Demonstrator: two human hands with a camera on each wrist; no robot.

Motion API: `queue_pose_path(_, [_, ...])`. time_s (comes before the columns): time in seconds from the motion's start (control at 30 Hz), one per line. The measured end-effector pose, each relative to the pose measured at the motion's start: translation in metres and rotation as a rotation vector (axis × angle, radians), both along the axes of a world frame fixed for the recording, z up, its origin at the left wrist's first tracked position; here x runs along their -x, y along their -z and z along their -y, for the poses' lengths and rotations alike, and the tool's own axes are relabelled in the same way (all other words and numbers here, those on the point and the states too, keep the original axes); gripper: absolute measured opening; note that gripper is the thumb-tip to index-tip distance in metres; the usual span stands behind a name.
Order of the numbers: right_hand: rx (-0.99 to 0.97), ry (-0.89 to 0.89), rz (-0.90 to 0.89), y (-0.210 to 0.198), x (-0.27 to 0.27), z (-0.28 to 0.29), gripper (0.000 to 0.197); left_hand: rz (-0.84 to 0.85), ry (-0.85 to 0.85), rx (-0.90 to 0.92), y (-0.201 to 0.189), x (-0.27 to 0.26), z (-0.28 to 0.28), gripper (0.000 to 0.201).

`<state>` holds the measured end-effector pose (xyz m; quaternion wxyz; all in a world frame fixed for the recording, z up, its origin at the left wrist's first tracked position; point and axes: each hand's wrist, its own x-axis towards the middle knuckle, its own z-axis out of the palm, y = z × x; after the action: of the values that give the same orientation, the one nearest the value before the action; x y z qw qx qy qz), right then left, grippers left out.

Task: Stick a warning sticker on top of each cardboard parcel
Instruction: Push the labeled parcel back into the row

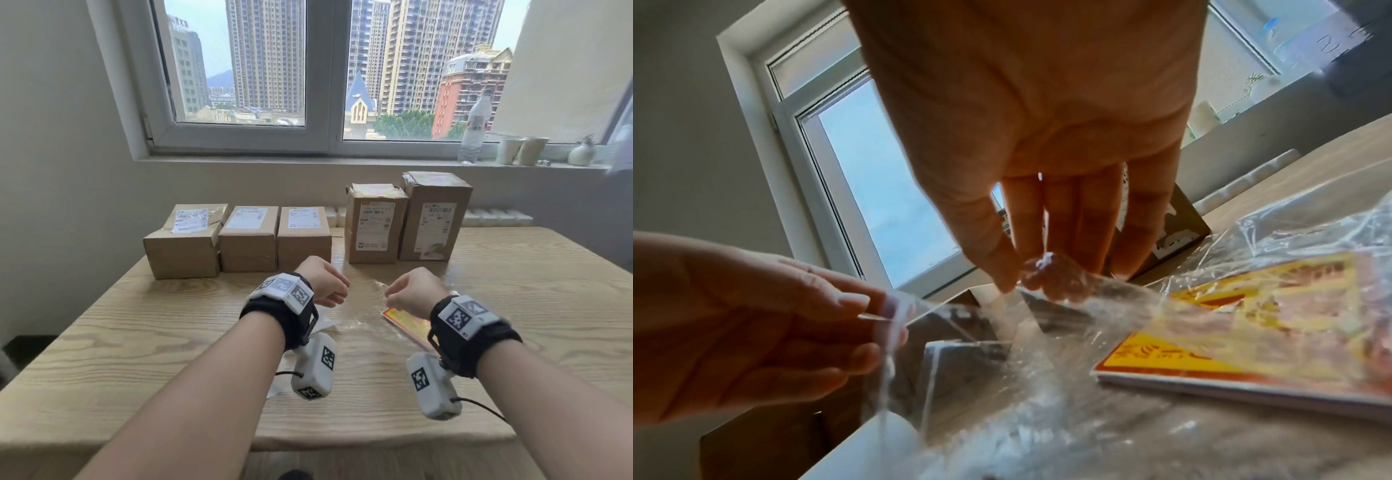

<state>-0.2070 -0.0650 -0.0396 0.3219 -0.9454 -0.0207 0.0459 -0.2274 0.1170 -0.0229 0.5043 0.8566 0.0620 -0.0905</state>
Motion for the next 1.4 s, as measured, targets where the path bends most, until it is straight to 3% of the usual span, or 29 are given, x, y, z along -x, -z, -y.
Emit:
queue_pose_path(0.17, [-0.045, 0.000, 0.050, -0.010, -0.004, 0.001, 0.026, 0.004, -0.003, 0.062, 0.000, -0.012, 0.014, 0.019])
queue_pose_path(0.57, [-0.133, -0.014, 0.084, -0.011, -0.011, 0.010, 0.025, -0.096, 0.070, 0.013, 0.004, -0.025, 0.040, 0.022])
queue_pose_path(0.77, [-0.124, -0.039, 0.064, -0.015, -0.018, 0.011, 0.017, -0.018, -0.076, 0.042, -0.004, -0.037, 0.020, 0.014])
queue_pose_path(1.1, [-0.233, -0.101, 0.053, -0.051, -0.062, -0.058, 0.012, 0.167, -0.428, -0.024, -0.033, -0.076, -0.063, 0.022])
queue_pose_path(1.2, [-0.215, -0.110, 0.012, -0.051, -0.080, -0.081, 0.018, 0.173, -0.422, -0.057, -0.032, -0.089, -0.072, 0.021])
queue_pose_path(1.3, [-0.184, -0.133, -0.024, -0.044, -0.098, -0.102, 0.034, 0.147, -0.370, -0.114, -0.026, -0.103, -0.073, 0.042])
queue_pose_path(1.4, [-0.214, -0.181, -0.081, -0.034, -0.106, -0.116, 0.040, 0.146, -0.351, -0.137, -0.018, -0.115, -0.073, 0.050])
